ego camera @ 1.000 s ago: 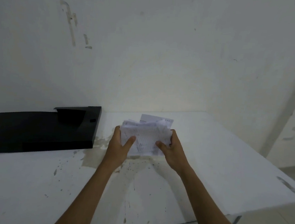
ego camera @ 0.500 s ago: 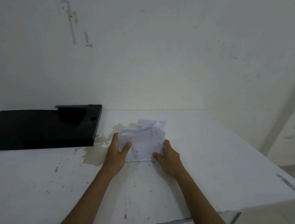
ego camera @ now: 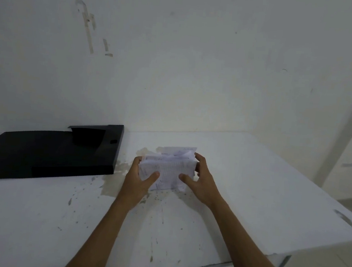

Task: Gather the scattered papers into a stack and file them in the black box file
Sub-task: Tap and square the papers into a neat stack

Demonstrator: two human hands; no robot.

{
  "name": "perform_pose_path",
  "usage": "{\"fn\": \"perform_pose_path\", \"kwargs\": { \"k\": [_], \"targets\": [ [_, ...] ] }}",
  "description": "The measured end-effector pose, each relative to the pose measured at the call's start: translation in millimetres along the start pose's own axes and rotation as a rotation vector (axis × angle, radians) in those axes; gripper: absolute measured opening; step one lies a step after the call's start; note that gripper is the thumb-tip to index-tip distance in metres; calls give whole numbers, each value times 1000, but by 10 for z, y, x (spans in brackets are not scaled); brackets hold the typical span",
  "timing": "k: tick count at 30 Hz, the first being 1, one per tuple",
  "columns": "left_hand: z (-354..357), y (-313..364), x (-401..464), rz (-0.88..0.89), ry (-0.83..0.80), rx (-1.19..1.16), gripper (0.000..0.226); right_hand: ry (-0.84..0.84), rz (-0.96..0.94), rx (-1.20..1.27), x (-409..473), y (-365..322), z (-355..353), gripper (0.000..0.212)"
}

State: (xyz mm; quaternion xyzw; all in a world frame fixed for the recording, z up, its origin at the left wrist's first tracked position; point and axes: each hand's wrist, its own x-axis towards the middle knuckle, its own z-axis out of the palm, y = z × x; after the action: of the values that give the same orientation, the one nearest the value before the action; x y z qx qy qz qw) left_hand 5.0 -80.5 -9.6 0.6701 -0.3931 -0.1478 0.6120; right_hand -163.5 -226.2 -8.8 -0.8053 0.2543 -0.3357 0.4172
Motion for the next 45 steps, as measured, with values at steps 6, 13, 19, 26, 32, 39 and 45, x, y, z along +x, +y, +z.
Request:
{"fn": "perform_pose_path", "kwargs": {
  "k": [6, 13, 19, 26, 32, 39, 45],
  "targets": [
    [36, 128, 64, 28, 23, -21, 47, 76, -65, -8, 98, -189, 71, 43],
    [7, -1, -5, 39, 8, -30, 47, -29, -18, -37, 77, 37, 29, 53],
    [15, 12, 27, 23, 2, -66, 34, 14, -34, -33, 35, -53, 43, 62],
    [-17, 114, 108, 22, -10, -15, 38, 21, -78, -115, 132, -170, -4, 61],
    [-58, 85, 128, 1, -64, -52, 35, 48, -58, -180, 96, -154, 6, 71],
    [-89, 75, 184, -1, -83, -23, 36, 215, -538, -776, 88, -322, 39, 58],
    [-84, 103, 188, 11, -84, 5, 32, 276, -455, -749, 80, -83, 35, 56]
  ]
}}
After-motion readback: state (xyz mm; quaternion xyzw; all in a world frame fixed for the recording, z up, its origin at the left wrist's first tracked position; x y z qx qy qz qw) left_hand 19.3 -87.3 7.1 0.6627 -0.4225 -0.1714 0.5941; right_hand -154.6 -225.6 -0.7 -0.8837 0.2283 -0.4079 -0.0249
